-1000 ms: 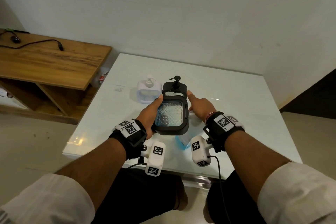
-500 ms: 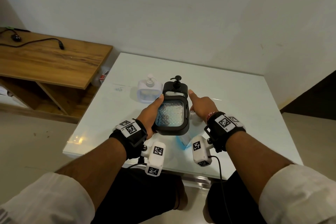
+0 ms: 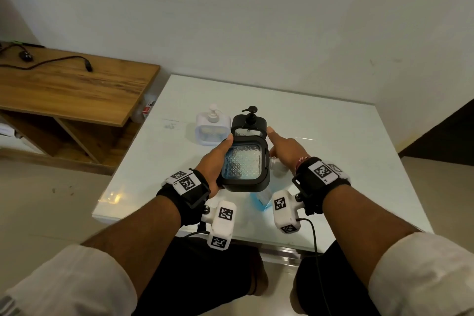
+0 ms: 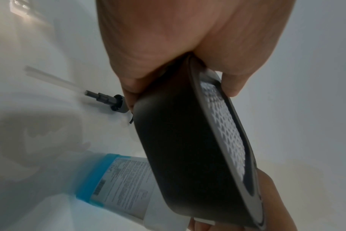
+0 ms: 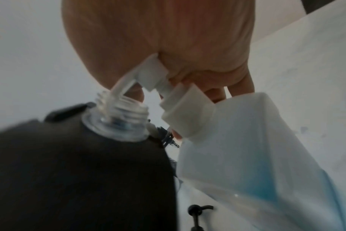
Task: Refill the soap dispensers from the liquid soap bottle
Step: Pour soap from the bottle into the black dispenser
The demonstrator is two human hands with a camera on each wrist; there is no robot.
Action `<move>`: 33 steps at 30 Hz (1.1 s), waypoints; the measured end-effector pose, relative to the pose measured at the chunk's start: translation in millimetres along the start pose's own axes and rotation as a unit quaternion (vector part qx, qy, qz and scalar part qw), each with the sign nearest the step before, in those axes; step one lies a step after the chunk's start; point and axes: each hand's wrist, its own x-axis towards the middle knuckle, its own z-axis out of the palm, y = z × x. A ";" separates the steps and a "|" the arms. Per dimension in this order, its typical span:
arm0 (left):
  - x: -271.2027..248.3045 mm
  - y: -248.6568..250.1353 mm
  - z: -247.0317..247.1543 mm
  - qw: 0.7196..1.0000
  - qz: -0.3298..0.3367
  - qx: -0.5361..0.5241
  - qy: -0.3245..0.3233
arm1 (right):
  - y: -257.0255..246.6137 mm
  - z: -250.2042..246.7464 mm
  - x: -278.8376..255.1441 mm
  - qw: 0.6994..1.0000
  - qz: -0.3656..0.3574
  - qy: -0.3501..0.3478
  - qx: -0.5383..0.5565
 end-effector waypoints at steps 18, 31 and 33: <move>-7.8 4.8 6.3 1.000 0.005 -0.003 0.009 | -5.2 -3.5 -5.8 0.999 0.007 -0.021 0.041; -7.5 4.3 7.2 1.000 0.011 -0.007 -0.001 | -4.6 -4.6 -6.8 0.998 0.018 -0.040 0.050; -6.6 5.4 7.5 1.000 0.013 -0.008 0.000 | -3.7 -2.0 -3.4 0.999 0.012 -0.018 0.026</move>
